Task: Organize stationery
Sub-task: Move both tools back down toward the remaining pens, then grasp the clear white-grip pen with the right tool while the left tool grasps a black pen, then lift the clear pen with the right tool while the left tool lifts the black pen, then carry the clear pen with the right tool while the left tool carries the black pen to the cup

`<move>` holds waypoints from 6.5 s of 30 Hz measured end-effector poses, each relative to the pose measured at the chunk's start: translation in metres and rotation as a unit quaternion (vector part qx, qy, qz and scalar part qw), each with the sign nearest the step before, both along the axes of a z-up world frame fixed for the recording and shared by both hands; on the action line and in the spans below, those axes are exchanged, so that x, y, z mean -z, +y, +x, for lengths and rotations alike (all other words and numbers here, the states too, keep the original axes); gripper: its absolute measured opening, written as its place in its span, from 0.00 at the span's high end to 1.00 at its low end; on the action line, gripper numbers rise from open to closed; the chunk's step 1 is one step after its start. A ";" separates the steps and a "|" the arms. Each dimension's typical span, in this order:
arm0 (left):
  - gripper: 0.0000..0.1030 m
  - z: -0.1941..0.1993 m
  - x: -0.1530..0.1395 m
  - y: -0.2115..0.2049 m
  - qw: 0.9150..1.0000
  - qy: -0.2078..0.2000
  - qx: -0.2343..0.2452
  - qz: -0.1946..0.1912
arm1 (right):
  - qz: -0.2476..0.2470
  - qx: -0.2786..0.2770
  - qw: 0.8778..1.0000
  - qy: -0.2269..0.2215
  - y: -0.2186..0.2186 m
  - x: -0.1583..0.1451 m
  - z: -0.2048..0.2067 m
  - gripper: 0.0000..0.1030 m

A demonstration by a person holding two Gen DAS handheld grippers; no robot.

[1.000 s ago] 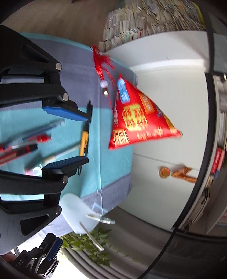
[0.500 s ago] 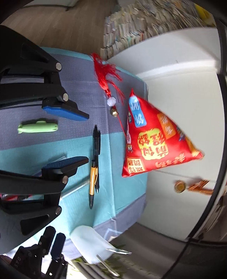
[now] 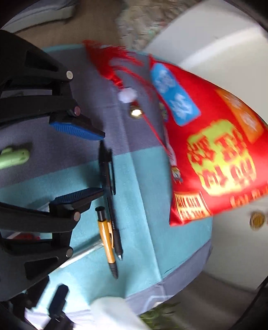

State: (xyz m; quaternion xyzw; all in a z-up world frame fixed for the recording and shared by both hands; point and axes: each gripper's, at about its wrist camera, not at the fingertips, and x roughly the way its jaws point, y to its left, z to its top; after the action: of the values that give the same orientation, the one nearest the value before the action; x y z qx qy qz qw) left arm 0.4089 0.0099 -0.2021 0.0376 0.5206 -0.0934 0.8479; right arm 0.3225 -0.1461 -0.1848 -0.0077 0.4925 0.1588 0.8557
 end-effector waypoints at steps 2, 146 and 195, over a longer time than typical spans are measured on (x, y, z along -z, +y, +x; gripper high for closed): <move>0.56 0.001 -0.001 0.003 0.999 0.019 -0.025 -0.036 | -0.005 0.001 1.000 -0.002 0.002 0.003 0.001 0.76; 0.87 -0.192 -0.139 -0.059 0.989 -0.102 0.099 -0.042 | 0.071 0.052 0.983 -0.158 -0.076 -0.113 -0.134 0.85; 0.86 -0.091 -0.109 -0.190 0.983 -0.113 0.121 -0.085 | 0.055 0.192 0.958 -0.204 -0.166 -0.133 -0.088 0.85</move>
State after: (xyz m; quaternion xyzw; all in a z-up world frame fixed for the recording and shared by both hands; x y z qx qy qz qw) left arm 0.3180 -0.1801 -0.0930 0.0387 0.4031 -0.2339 0.8839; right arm 0.2349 -0.3119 -0.0513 0.1018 0.2898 0.0136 0.9516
